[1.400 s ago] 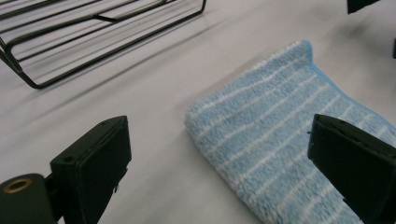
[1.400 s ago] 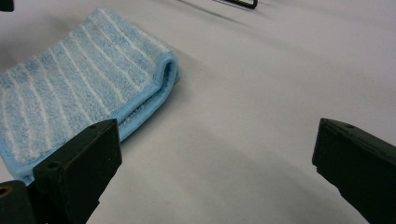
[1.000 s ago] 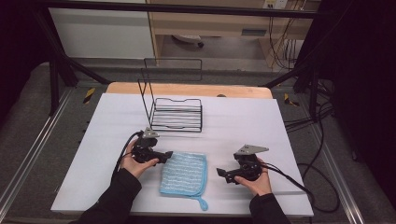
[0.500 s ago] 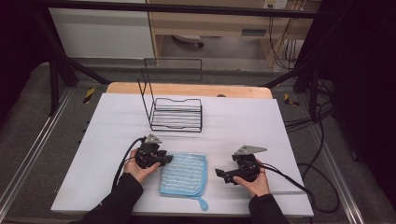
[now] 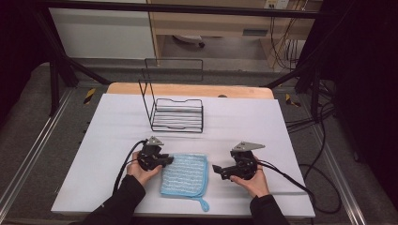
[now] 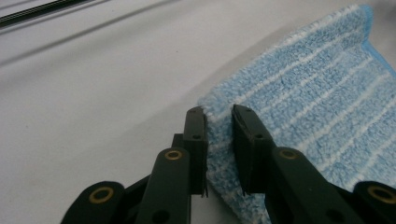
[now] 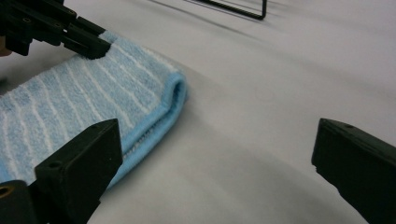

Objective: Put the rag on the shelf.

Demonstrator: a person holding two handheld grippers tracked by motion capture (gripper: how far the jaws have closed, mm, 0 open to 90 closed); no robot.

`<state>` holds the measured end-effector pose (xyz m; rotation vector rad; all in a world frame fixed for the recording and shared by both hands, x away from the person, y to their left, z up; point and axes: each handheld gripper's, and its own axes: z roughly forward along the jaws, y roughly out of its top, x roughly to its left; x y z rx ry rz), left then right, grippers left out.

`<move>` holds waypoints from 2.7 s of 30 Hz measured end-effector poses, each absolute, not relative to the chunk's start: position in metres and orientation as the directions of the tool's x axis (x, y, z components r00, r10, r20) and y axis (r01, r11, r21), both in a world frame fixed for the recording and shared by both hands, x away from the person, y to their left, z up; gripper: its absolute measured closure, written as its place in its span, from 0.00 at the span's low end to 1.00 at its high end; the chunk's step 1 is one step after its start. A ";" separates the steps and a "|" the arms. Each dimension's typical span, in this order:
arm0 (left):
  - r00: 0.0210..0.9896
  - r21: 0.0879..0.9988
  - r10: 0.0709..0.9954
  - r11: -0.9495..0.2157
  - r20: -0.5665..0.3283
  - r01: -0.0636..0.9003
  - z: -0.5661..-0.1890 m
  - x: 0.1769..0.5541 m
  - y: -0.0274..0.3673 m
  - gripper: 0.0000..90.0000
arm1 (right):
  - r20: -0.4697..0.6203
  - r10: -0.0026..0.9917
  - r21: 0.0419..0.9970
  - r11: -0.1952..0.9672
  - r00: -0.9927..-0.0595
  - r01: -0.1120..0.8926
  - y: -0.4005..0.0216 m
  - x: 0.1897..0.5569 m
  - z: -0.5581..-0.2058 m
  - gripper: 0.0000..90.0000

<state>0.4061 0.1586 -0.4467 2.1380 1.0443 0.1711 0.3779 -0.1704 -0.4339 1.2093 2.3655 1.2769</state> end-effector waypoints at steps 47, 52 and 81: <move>0.674 0.677 0.705 -0.387 -0.220 0.625 -0.446 0.409 0.164 0.88 | 0.398 0.727 0.628 0.227 -0.559 0.744 -0.117 0.406 -0.453 0.89; 0.675 0.689 0.702 -0.373 -0.229 0.622 -0.443 0.408 0.167 0.89 | 0.398 0.721 0.640 0.224 -0.566 0.735 -0.118 0.405 -0.448 0.90; 0.702 0.798 0.691 -0.317 -0.176 0.512 -0.407 0.387 0.177 0.89 | 0.370 0.679 0.758 0.175 -0.635 0.629 -0.124 0.390 -0.415 0.90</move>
